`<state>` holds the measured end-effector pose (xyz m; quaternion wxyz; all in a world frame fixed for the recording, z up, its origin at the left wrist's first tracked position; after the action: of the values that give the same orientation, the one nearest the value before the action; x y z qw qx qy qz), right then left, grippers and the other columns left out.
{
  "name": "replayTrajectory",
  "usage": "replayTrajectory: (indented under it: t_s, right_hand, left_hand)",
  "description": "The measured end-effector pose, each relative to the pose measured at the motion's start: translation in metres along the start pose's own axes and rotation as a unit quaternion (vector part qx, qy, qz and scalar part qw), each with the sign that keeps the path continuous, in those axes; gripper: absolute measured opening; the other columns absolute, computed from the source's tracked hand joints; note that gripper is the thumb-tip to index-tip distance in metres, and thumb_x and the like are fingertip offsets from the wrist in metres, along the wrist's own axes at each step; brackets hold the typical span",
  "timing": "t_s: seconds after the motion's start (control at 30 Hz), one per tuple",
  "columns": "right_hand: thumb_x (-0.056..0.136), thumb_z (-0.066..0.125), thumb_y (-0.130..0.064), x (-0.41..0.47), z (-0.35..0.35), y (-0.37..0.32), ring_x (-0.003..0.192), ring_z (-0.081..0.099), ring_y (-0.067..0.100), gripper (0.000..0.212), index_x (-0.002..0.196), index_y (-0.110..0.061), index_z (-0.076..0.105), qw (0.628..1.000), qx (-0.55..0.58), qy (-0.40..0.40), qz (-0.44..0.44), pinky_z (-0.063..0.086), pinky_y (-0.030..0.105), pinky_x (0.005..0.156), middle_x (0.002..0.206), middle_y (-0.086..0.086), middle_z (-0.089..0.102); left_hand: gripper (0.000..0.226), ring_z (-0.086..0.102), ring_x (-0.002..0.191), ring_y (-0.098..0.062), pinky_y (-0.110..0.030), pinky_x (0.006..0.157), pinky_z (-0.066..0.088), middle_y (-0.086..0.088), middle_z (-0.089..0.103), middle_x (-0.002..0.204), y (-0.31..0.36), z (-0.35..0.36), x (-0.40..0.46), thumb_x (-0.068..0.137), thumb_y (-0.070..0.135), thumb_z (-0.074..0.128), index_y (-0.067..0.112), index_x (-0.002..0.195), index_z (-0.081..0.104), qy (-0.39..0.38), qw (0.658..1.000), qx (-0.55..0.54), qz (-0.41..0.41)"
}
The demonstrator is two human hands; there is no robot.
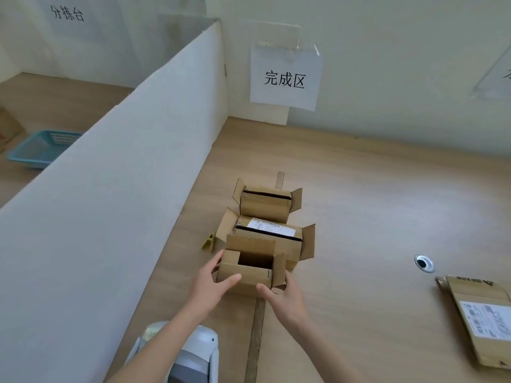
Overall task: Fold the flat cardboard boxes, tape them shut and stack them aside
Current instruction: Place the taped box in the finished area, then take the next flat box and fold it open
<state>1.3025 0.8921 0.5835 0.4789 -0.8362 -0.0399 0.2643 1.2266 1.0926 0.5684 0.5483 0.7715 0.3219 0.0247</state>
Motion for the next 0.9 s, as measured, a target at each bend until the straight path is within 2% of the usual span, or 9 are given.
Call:
replayTrajectory:
  t_s: [0.07,0.2,0.3,0.47,0.57,0.67,0.9]
  right_hand:
    - [0.084,0.079,-0.049,-0.003,-0.002,0.0,0.139,0.044,0.017,0.091,0.157,-0.024,0.032,1.0,-0.007,0.001,-0.004,0.043,0.032,0.107,0.157,-0.003,0.043]
    - [0.082,0.081,-0.048,-0.016,-0.017,-0.009,0.125,0.048,0.008,0.089,0.156,-0.027,0.034,0.999,-0.022,0.006,-0.027,0.047,0.031,0.103,0.154,-0.005,0.046]
    - [0.083,0.08,-0.048,-0.031,-0.044,-0.021,0.127,0.049,0.009,0.086,0.154,-0.027,0.037,0.997,-0.043,0.016,-0.055,0.049,0.035,0.106,0.153,-0.007,0.046]
    - [0.084,0.077,-0.05,-0.067,-0.108,-0.045,0.13,0.045,0.004,0.082,0.154,-0.031,0.037,0.99,-0.069,0.043,-0.113,0.042,0.028,0.107,0.153,-0.014,0.043]
    - [0.085,0.076,-0.049,-0.097,-0.159,-0.055,0.142,0.04,0.007,0.085,0.156,-0.03,0.034,0.987,-0.07,0.054,-0.132,0.038,0.035,0.117,0.157,-0.014,0.039]
    - [0.086,0.075,-0.047,-0.138,-0.218,-0.052,0.143,0.038,0.007,0.082,0.156,-0.031,0.034,0.984,-0.07,0.071,-0.145,0.036,0.035,0.117,0.157,-0.014,0.038]
    - [0.088,0.075,-0.045,-0.258,-0.385,0.007,0.146,0.034,0.007,0.079,0.156,-0.027,0.037,0.98,-0.083,0.116,-0.14,0.031,0.03,0.117,0.159,-0.008,0.037]
  left_hand:
    - [0.09,0.044,0.134,-0.009,-0.031,0.103,0.043,0.012,0.048,0.149,0.002,-0.003,-0.004,0.073,0.05,0.085,0.045,0.15,0.038,0.007,1.0,0.014,0.0]
    - [0.093,0.042,0.141,-0.016,-0.039,0.106,0.042,0.011,0.043,0.154,0.015,-0.015,-0.019,0.073,0.059,0.081,0.047,0.151,0.032,0.016,0.997,0.077,0.018]
    - [0.09,0.039,0.142,-0.015,-0.038,0.107,0.042,0.014,0.037,0.157,0.038,-0.023,-0.034,0.075,0.062,0.077,0.047,0.152,0.031,0.023,0.991,0.123,0.051]
    - [0.086,0.034,0.145,-0.011,-0.04,0.11,0.04,0.016,0.03,0.161,0.107,-0.014,-0.071,0.081,0.061,0.073,0.042,0.154,0.031,0.022,0.98,0.164,0.107]
    - [0.086,0.028,0.147,-0.008,-0.039,0.115,0.036,0.016,0.027,0.162,0.157,0.014,-0.102,0.083,0.058,0.073,0.04,0.155,0.03,0.012,0.973,0.176,0.148]
    - [0.085,0.024,0.149,-0.006,-0.039,0.113,0.035,0.02,0.023,0.163,0.205,0.055,-0.144,0.082,0.064,0.07,0.042,0.154,0.03,0.003,0.963,0.203,0.178]
    - [0.084,0.02,0.151,-0.012,-0.036,0.118,0.026,0.008,0.032,0.161,0.294,0.19,-0.267,0.085,0.061,0.069,0.028,0.155,0.035,-0.029,0.945,0.229,0.233]
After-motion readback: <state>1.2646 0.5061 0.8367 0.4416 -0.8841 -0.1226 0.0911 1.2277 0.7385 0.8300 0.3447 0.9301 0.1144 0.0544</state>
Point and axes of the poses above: each hand's wrist, its own x-axis towards the middle knuckle, its own z-axis out of the palm, y = z × x, the point moved 1 cm from there along x, towards the middle knuckle
